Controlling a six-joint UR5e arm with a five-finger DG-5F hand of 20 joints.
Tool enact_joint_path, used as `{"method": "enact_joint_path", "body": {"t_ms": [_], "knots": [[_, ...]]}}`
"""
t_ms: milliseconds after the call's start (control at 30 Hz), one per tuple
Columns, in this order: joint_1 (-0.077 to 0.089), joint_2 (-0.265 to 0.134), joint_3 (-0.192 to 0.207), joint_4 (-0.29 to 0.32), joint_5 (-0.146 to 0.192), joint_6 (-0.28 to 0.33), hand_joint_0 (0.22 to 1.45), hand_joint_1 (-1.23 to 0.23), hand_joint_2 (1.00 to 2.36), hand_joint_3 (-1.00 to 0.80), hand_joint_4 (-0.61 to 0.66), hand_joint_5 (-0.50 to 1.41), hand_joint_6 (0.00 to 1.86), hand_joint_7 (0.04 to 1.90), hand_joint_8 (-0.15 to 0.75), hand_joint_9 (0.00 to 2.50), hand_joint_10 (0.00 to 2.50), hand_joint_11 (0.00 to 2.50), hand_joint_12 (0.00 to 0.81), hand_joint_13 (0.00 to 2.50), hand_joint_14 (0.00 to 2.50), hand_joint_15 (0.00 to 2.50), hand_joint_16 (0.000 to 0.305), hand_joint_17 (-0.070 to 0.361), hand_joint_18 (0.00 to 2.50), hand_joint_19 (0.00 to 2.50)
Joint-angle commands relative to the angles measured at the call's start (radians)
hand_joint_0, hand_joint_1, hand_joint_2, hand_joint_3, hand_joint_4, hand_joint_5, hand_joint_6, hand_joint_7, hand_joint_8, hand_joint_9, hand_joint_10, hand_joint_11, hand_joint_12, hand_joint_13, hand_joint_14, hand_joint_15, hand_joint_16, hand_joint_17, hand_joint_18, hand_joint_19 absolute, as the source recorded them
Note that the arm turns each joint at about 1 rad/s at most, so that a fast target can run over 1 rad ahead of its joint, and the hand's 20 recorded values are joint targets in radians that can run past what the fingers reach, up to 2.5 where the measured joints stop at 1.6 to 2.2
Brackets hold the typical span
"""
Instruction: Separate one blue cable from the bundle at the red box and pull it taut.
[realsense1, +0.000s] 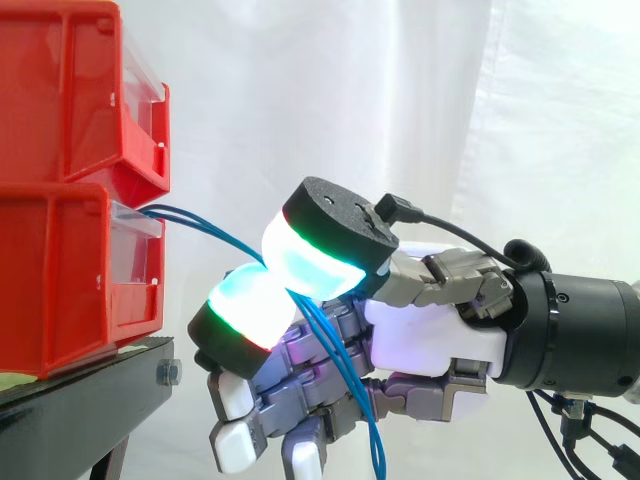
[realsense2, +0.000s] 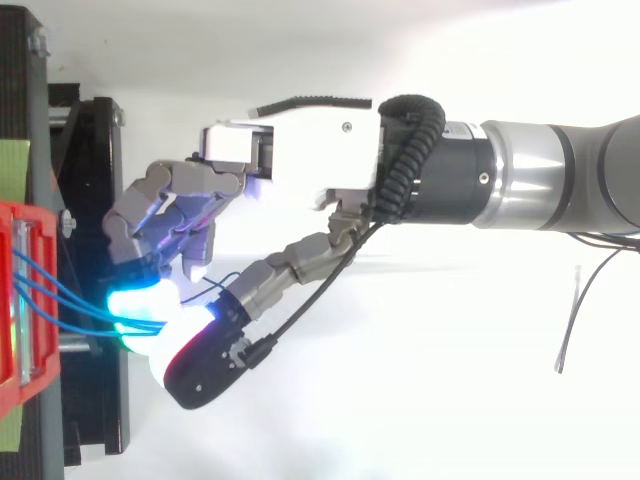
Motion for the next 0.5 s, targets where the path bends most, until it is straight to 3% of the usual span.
{"method": "enact_joint_path", "body": {"t_ms": [0,300,467], "knots": [[-0.001,0.0,0.0,0.0,-0.005,0.001,0.66,-0.94,1.0,-0.5,0.26,-0.2,0.95,1.03,0.425,1.0,0.02,1.1,0.411,0.91,0.02,0.55,0.051,0.115,0.95,0.6],[-0.003,0.0,0.002,0.0,-0.008,0.004,0.51,-0.88,1.0,-0.5,0.28,-0.19,0.94,1.04,0.45,1.04,0.02,1.11,0.433,0.93,0.02,0.55,0.056,0.125,0.99,0.61],[-0.001,0.0,0.003,0.0,-0.008,0.004,0.47,-0.67,1.0,-0.5,0.28,-0.18,0.92,1.01,0.469,1.02,0.02,1.04,0.44,0.91,0.02,0.53,0.06,0.134,0.99,0.63]]}}
